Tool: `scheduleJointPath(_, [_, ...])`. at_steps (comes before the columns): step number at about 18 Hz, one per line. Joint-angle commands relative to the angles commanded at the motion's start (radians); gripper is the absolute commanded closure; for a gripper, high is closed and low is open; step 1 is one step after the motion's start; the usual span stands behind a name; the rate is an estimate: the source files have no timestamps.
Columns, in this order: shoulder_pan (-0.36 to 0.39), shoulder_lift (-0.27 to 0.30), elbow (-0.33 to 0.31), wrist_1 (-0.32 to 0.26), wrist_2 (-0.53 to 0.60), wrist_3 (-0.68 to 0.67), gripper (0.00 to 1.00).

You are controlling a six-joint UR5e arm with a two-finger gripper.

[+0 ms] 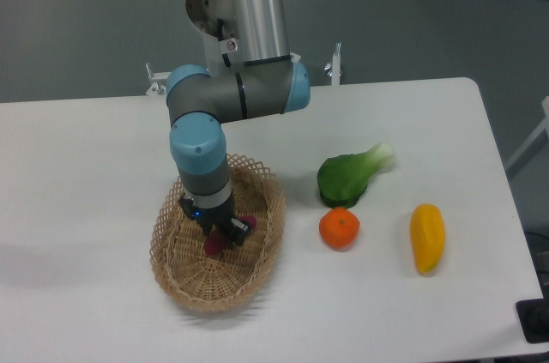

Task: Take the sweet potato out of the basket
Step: 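Lower the gripper and close it on the purple sweet potato, then lift the sweet potato out of the basket and carry it toward the yellow pepper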

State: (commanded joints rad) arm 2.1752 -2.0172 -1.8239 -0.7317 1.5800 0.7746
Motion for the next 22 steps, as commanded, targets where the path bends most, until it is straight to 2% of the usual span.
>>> scheduleJointPath(5, [0.006, 0.015, 0.006, 0.0, 0.0, 0.035, 0.72])
scheduleJointPath(10, [0.051, 0.067, 0.043, -0.02, -0.008, 0.116, 0.72])
scheduleJointPath(15, [0.135, 0.075, 0.135, -0.031, -0.034, 0.195, 0.72])
scheduleJointPath(22, [0.291, 0.075, 0.271, -0.141, -0.072, 0.328, 0.72])
